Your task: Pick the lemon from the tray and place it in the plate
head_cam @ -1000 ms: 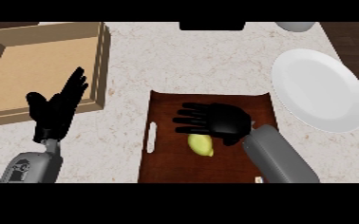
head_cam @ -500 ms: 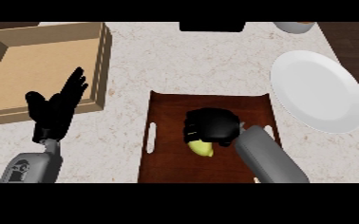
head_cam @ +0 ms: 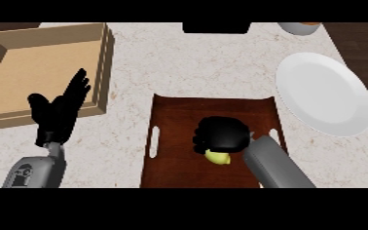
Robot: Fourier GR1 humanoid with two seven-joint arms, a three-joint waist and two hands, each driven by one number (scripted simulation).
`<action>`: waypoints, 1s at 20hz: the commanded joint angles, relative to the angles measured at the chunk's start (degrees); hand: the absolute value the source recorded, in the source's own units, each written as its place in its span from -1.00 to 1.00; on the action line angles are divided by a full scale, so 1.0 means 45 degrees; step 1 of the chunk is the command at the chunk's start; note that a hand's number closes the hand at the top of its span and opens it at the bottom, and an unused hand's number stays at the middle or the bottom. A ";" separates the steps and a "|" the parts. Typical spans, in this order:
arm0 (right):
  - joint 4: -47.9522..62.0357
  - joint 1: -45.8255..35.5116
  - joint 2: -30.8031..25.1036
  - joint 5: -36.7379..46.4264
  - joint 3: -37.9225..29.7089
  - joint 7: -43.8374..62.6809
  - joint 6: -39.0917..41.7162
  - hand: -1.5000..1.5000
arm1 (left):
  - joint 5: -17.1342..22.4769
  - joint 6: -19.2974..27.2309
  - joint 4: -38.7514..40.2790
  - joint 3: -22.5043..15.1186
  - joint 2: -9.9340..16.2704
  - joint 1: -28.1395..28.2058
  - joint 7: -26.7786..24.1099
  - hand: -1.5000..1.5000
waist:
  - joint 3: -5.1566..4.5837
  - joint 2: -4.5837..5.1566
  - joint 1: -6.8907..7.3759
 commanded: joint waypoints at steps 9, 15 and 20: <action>-0.3387 0.4164 -0.2690 -0.2648 -0.3627 0.3288 0.2813 1.00 | -0.0058 0.0097 -0.0139 0.0286 0.0087 0.1034 -0.0374 0.00 | 0.0170 0.0106 -0.0713; -0.7074 0.5297 -0.1840 -0.5309 -0.6079 0.4044 0.1763 1.00 | 0.0227 -0.0142 -0.0077 0.0560 0.0363 0.0584 0.0123 0.00 | 0.0189 0.0142 -0.0788; -0.9593 0.6075 -0.2069 -0.6580 -0.7644 0.6052 0.2864 1.00 | 0.0136 -0.0419 0.0038 0.0377 0.0276 0.0336 -0.0049 0.00 | 0.0199 0.0263 -0.0280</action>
